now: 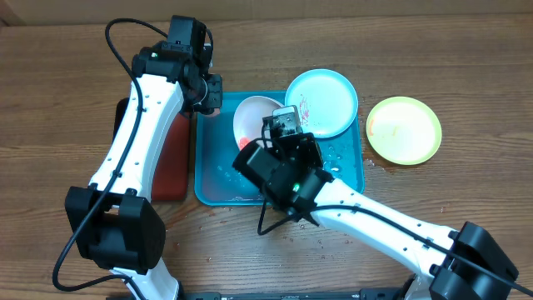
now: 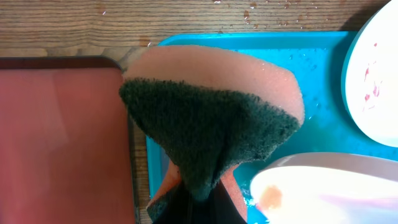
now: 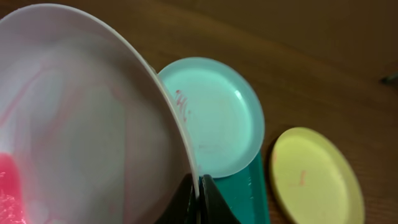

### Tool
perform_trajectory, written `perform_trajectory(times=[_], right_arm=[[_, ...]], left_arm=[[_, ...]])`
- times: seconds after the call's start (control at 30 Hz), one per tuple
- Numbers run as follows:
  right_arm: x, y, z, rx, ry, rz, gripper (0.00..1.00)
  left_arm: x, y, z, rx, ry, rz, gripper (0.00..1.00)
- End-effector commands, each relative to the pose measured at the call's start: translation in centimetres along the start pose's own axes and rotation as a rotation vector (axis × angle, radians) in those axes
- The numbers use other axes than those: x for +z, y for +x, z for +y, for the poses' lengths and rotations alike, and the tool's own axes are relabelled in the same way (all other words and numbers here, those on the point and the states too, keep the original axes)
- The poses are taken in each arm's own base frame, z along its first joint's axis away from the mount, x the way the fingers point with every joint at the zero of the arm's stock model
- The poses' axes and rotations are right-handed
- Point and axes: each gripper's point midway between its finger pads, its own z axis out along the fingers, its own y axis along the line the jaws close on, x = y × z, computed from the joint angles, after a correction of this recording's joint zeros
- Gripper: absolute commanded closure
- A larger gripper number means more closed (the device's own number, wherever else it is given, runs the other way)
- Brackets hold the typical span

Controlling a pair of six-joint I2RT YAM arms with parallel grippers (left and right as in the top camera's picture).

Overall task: Clean dirty plates on tray and stack at the side
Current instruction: 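Tilt the white plate up by its rim with the right gripper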

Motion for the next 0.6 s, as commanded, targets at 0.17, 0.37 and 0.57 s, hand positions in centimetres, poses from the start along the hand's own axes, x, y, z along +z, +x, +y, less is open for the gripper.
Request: perform_trajectory(times=[0.17, 0.37, 0.57], right_arm=[[-4.3, -4.8, -4.8, -0.033, 0.320, -0.248, 0.96], [-6.5, -5.6, -5.4, -0.041, 0.409, -0.330, 0.96], [-7.1, -5.6, -4.8, -0.042, 0.391, -0.344, 0.96]], left_arm=[[0.7, 0.3, -0.1, -0.011, 0.007, 0.020, 0.96], [0.7, 0.3, -0.1, -0.010, 0.007, 0.021, 0.96], [0.7, 0.2, -0.1, -0.011, 0.007, 0.018, 0.96]])
